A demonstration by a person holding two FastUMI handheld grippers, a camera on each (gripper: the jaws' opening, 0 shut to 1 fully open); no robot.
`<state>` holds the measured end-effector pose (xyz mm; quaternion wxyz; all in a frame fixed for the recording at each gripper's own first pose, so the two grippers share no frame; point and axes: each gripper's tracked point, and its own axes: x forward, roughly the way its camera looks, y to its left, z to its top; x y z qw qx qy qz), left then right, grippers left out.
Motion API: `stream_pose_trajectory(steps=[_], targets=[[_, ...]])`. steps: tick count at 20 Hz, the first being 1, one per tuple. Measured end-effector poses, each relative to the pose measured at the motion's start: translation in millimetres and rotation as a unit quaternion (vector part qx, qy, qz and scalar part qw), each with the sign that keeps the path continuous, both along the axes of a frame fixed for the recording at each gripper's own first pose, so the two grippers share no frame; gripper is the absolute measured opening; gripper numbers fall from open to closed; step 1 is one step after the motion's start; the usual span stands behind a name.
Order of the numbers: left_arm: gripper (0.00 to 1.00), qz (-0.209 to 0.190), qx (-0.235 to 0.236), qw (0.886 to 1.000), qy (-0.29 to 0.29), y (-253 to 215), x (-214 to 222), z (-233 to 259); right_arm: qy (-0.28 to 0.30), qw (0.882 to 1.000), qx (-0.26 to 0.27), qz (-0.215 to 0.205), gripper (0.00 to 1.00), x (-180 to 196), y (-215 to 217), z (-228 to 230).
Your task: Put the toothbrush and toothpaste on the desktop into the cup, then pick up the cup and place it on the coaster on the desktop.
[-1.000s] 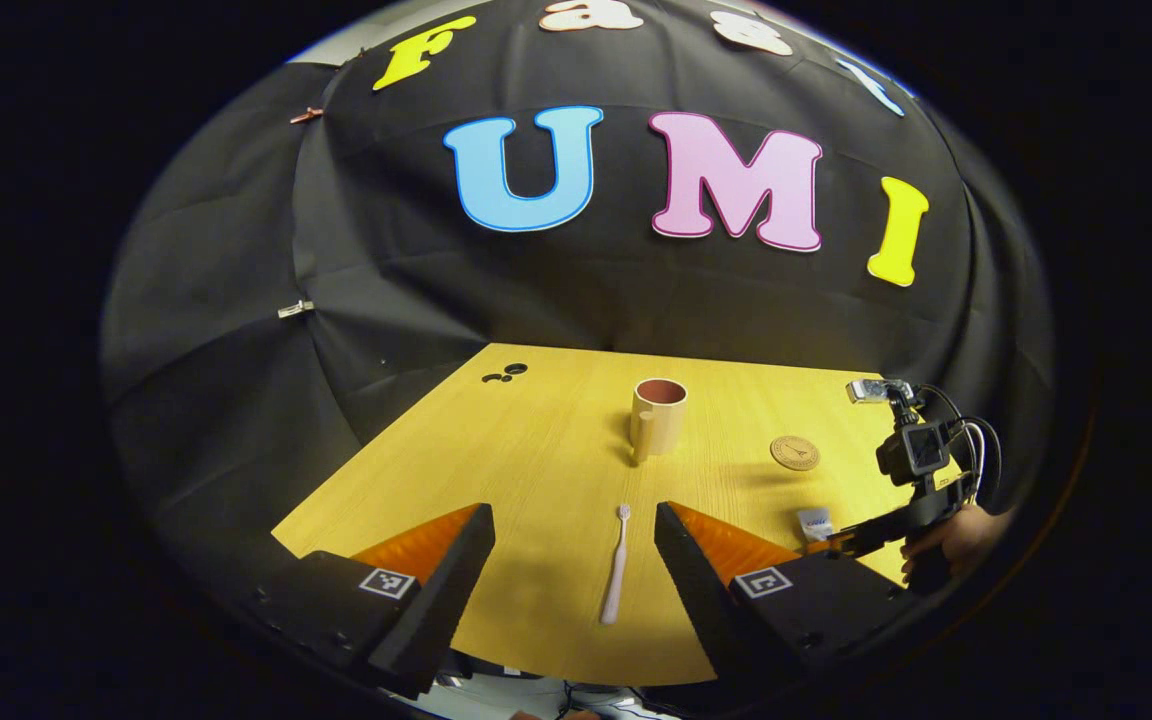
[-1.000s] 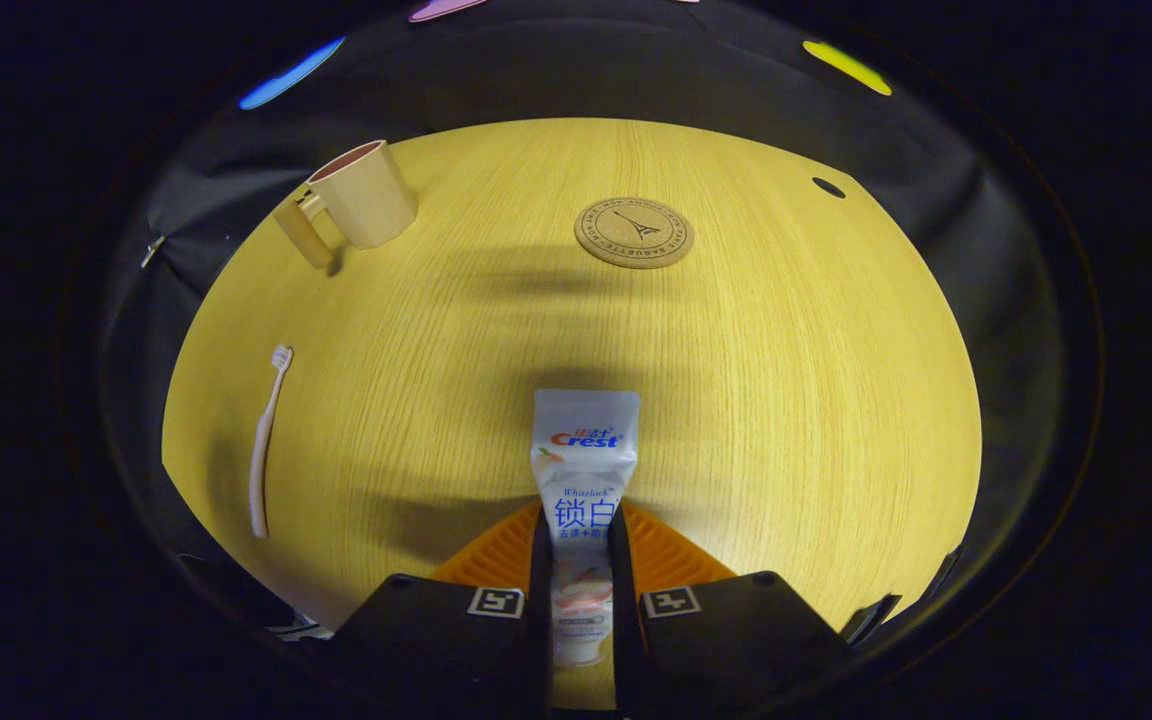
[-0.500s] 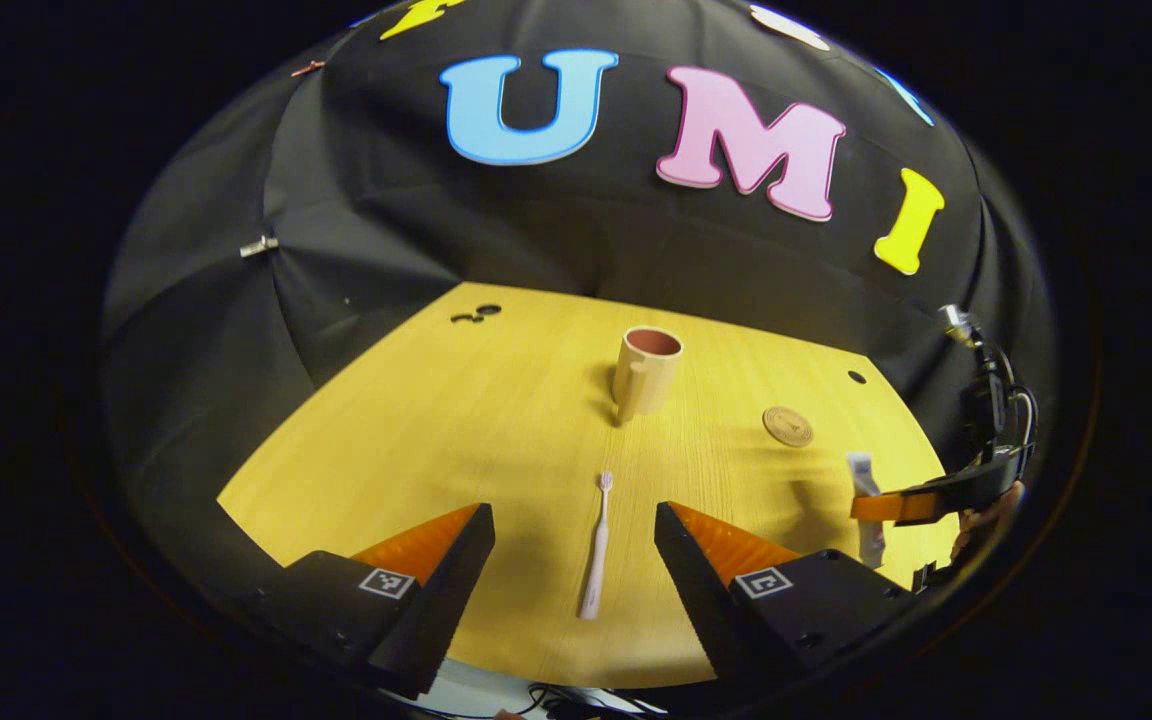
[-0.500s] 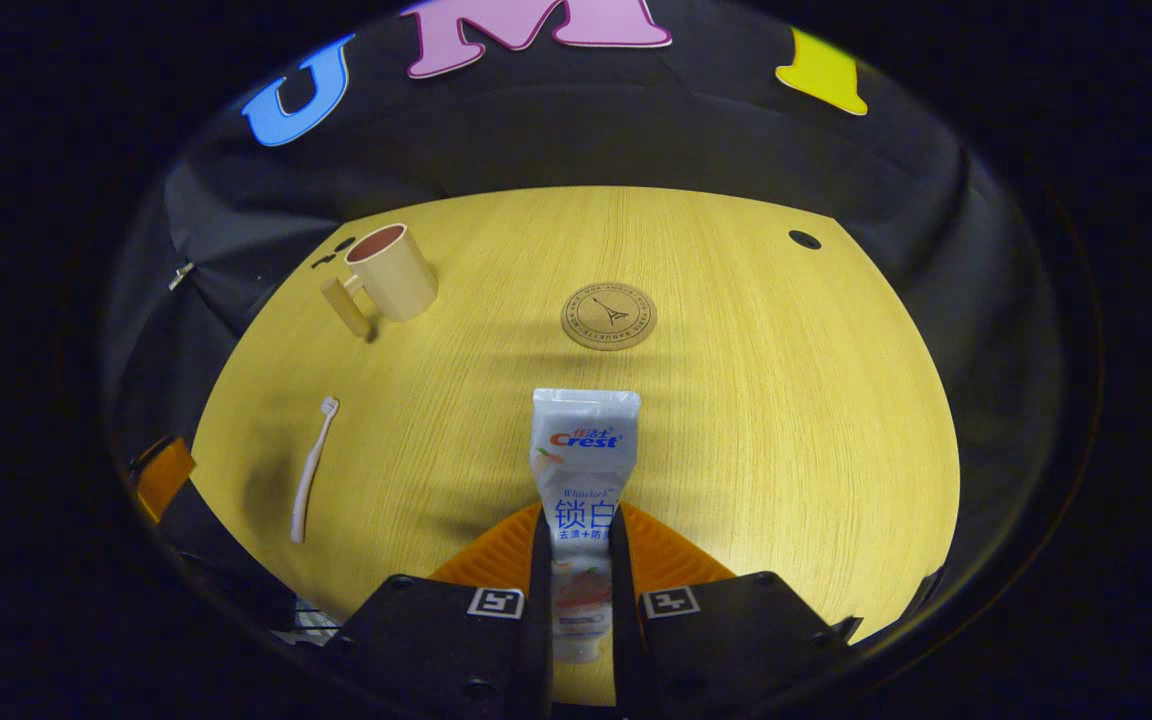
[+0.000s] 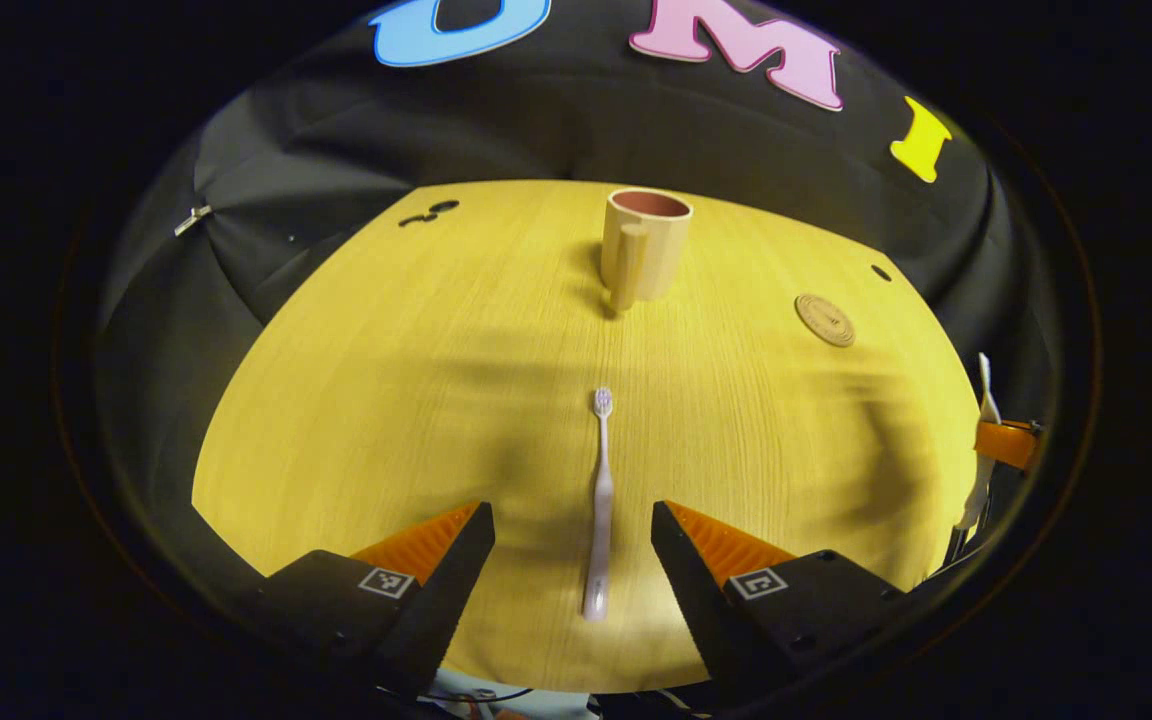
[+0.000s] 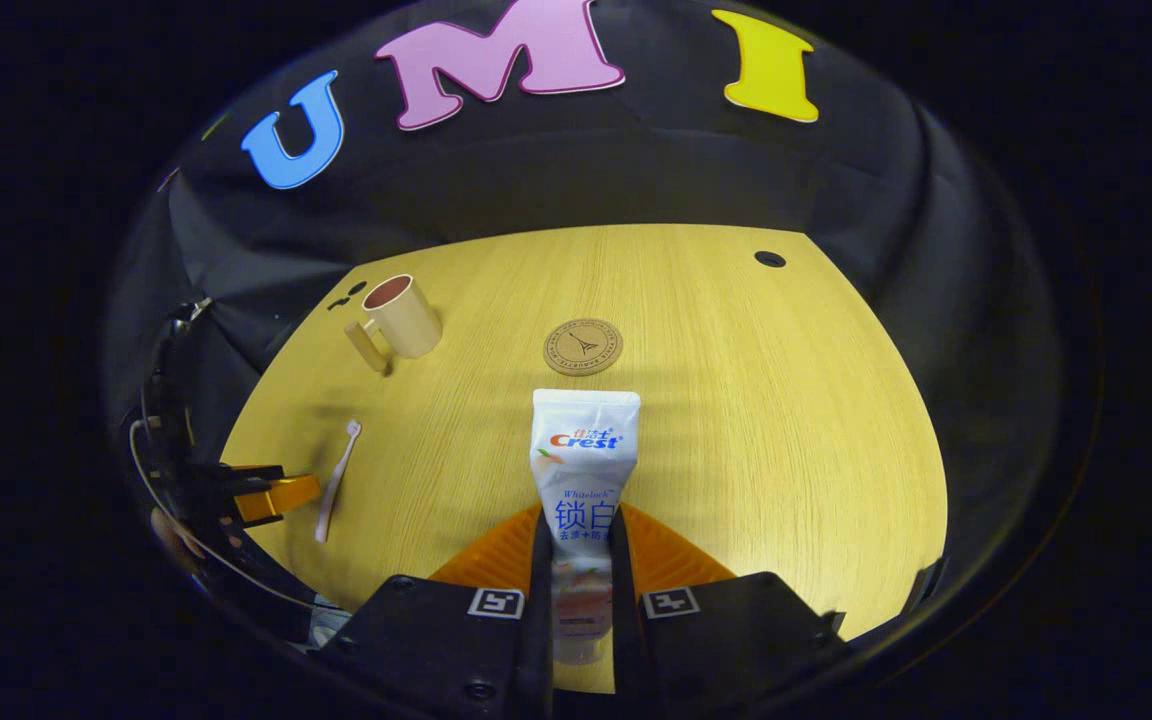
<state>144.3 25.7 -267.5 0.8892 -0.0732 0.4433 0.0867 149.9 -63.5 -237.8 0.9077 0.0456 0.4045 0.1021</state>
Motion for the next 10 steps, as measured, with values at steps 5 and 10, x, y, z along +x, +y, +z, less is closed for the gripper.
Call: stream_pose_trajectory(steps=[5,10], targets=[[0.93,-0.009,0.001,0.998,0.058,3,8,-23,-0.004,1.000,0.010,-0.020,0.28,2,-11,-2],[0.82,-0.014,-0.007,0.996,0.087,-1,10,-33,-0.003,1.000,0.020,-0.020,0.28,6,-8,-3]])
